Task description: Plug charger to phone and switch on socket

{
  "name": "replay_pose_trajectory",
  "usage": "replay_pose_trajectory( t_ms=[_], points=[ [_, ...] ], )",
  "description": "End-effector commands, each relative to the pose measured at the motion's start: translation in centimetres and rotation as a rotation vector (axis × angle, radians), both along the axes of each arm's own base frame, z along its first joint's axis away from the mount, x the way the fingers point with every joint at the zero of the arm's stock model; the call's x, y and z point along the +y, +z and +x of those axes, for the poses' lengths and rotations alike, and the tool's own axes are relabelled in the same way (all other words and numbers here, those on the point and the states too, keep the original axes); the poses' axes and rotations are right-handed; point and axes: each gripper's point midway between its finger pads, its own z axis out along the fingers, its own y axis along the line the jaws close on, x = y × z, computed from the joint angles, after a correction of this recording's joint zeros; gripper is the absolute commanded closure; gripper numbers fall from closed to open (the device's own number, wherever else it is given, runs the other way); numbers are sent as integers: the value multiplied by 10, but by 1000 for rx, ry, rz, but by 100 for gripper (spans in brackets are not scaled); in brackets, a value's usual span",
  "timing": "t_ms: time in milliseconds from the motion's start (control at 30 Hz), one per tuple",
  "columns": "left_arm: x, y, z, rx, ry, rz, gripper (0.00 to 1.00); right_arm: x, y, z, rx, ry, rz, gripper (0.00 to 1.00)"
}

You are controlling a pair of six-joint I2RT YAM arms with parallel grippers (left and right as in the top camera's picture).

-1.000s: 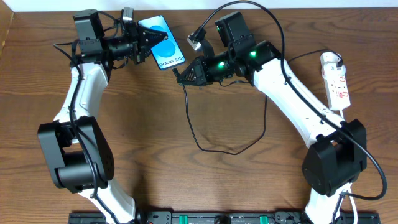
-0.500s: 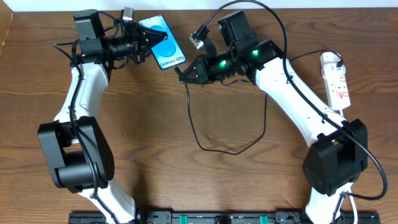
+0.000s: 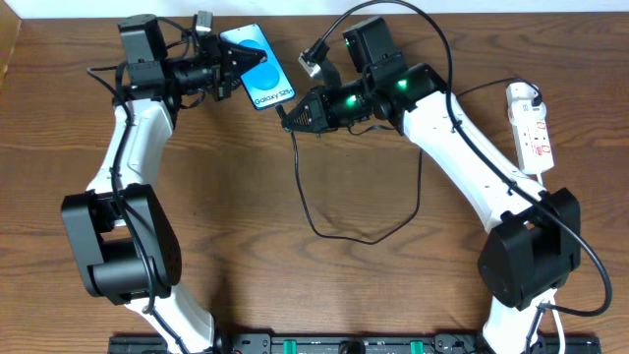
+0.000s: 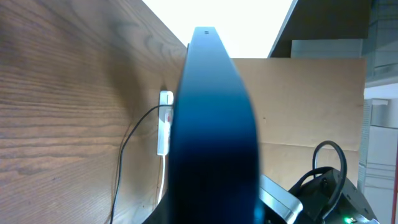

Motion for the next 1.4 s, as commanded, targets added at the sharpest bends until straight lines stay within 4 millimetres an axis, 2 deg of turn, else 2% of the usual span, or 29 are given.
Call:
replay_pose_trajectory(
  t_ms=[0, 500, 1133, 1167, 1267, 1367],
  points=[
    [-18, 23, -12, -55, -90, -29, 93, -2, 5, 9, -33, -35, -4, 99],
    [-23, 32, -27, -110, -186, -68, 93, -4, 13, 26, -89, -75, 19, 99],
    [-24, 31, -31, -116, -206, -78, 93, -6, 11, 27, -84, -79, 13, 98],
    [-23, 31, -31, -120, -204, -76, 93, -7, 10, 25, -73, -74, 11, 95],
    [-19, 31, -29, -131, -196, -72, 93, -11, 3, 20, -36, -73, -15, 76],
    [-15, 31, -28, -146, -188, -67, 93, -19, -2, 17, -2, -76, -39, 69]
  ],
)
